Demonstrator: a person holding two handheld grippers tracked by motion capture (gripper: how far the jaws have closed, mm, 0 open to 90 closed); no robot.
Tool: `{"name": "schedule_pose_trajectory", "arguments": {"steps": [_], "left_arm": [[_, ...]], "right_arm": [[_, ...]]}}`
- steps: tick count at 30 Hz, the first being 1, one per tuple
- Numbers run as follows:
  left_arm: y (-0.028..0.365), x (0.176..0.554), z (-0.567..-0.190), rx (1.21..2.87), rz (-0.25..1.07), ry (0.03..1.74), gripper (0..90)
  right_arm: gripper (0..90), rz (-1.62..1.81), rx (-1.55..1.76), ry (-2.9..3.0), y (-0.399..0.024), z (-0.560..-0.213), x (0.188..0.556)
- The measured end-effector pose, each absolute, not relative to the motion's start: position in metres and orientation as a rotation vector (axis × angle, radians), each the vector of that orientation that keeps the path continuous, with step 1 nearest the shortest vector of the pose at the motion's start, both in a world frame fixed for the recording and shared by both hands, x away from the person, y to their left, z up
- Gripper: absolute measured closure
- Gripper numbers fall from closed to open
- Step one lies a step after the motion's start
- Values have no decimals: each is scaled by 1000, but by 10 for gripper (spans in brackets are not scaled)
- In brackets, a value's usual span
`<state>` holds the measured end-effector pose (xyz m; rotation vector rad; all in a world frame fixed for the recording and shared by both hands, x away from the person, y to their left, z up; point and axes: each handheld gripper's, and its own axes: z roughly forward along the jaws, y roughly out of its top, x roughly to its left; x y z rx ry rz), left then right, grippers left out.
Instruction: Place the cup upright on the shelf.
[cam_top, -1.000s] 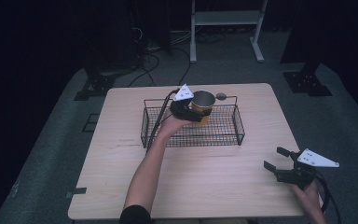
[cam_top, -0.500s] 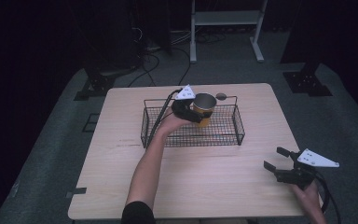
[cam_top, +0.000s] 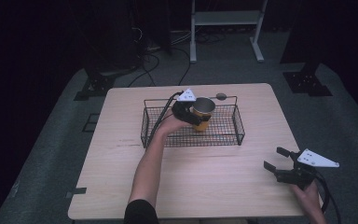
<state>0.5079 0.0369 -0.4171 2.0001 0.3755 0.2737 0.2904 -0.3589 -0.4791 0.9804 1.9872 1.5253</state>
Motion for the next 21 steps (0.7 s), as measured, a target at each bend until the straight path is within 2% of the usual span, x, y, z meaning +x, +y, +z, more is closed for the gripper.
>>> {"name": "schedule_pose_trajectory", "arguments": {"steps": [21], "left_arm": [[32, 511, -424, 2093, 239, 347, 117]], "right_arm": [[133, 1528, 982, 1986, -359, -479, 291]]}}
